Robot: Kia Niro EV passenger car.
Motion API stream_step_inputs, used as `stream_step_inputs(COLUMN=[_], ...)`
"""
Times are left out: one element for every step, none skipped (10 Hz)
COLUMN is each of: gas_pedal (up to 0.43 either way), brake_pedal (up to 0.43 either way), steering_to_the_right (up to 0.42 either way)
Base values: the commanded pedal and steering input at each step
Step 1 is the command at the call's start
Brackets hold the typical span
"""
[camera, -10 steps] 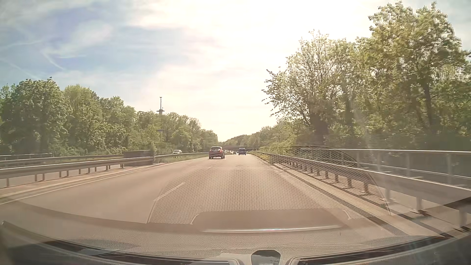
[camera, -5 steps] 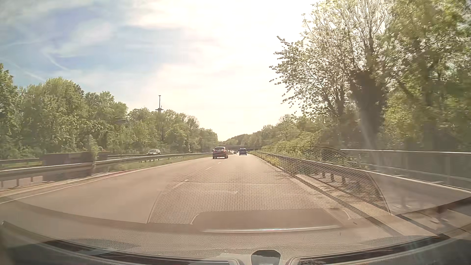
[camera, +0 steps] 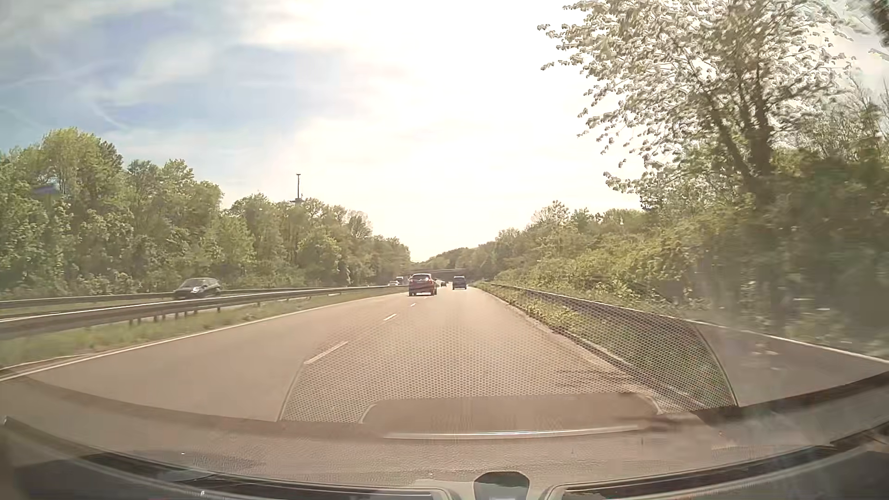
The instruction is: Follow the waypoints while adhering to traffic rules and regulations
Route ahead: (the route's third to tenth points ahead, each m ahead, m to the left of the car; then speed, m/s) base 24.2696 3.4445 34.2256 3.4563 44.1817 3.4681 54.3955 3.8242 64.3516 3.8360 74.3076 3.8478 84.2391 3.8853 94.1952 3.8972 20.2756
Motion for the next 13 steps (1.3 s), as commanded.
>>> stream_step_inputs(gas_pedal=[0.098,0.098,0.098,0.098,0.098,0.098,0.098,0.087,0.087,0.087,0.079,0.079,0.067], brake_pedal=[0.0,0.0,0.0,0.0,0.0,0.0,0.0,0.0,0.0,0.0,0.0,0.0,0.0], steering_to_the_right=[-0.001,-0.001,-0.001,-0.001,-0.001,-0.001,-0.001,-0.001,-0.001,-0.001,-0.001,-0.001,-0.001])
